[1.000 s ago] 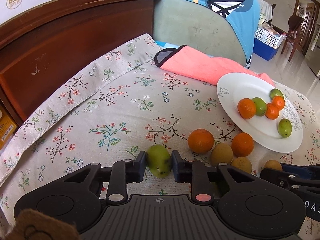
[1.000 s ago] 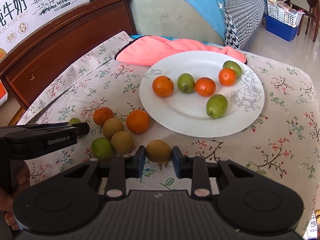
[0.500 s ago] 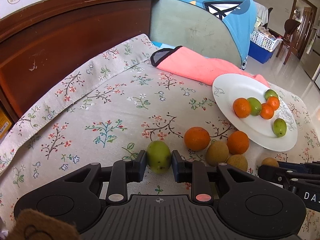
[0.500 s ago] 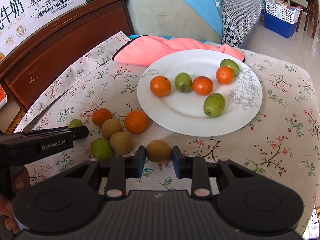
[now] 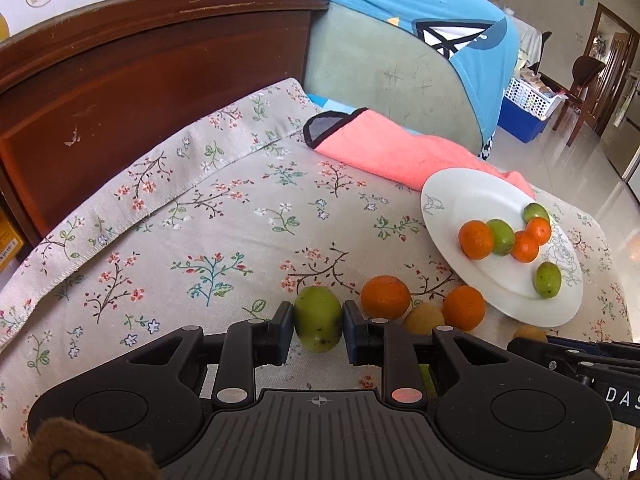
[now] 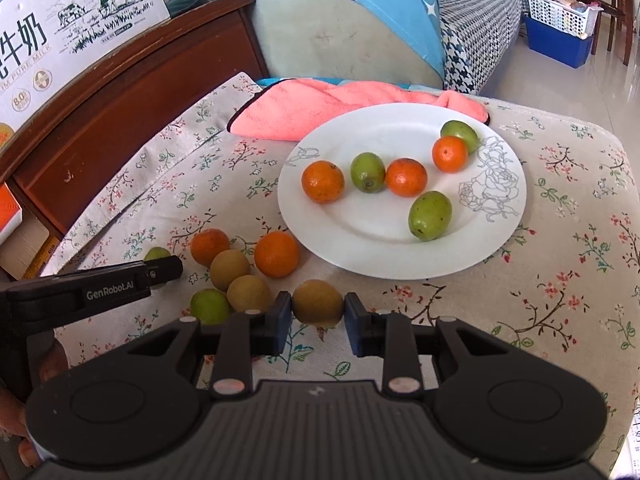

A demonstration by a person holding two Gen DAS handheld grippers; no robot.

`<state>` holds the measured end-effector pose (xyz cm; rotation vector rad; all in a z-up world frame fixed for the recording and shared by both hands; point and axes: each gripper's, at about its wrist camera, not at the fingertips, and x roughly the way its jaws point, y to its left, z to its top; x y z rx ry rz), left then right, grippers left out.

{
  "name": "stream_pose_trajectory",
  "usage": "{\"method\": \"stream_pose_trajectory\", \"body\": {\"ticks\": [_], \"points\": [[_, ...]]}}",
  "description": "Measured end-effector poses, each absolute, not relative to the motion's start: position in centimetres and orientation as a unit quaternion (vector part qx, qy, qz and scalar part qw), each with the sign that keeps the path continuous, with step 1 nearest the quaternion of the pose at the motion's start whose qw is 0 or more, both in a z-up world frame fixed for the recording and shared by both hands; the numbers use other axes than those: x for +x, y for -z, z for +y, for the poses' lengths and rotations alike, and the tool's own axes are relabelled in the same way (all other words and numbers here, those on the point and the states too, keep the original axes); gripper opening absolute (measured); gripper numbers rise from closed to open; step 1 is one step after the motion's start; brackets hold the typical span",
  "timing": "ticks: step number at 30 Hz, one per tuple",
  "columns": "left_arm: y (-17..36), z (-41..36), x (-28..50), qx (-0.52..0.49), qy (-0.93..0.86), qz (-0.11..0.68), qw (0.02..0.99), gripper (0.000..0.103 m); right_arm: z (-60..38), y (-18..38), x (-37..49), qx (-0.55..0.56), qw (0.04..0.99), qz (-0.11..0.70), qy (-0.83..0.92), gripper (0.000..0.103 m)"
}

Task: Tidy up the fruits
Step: 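Carry the green plum and kiwi onto the plate and open both tools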

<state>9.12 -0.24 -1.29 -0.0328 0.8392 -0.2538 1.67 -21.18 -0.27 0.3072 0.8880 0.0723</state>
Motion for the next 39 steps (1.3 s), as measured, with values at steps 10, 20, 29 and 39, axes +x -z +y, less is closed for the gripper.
{"method": "stream_pose_trajectory", "body": {"ticks": [10,20,29,39], "points": [[-3.4,-2.1,8.4,-0.019,0.181,0.343,0.922,0.024,-24.4,-4.3,1.3,0.182,0.912,0.365,-0.047,0.029],[-3.7,-5.2,10.7,-0.015,0.223,0.349,0.910,0.024,-29.4,-5.8,3.8,0.260,0.904,0.339,-0.019,0.029],[-2.4,-8.9,11.3,0.002,0.268,0.369,0.890,0.024,-30.1,-4.7,6.5,0.264,0.899,0.349,-0.006,0.029],[-1.0,-11.6,11.8,0.014,0.287,0.381,0.879,0.024,-30.4,-3.1,8.8,0.252,0.893,0.373,-0.001,0.029]]}}
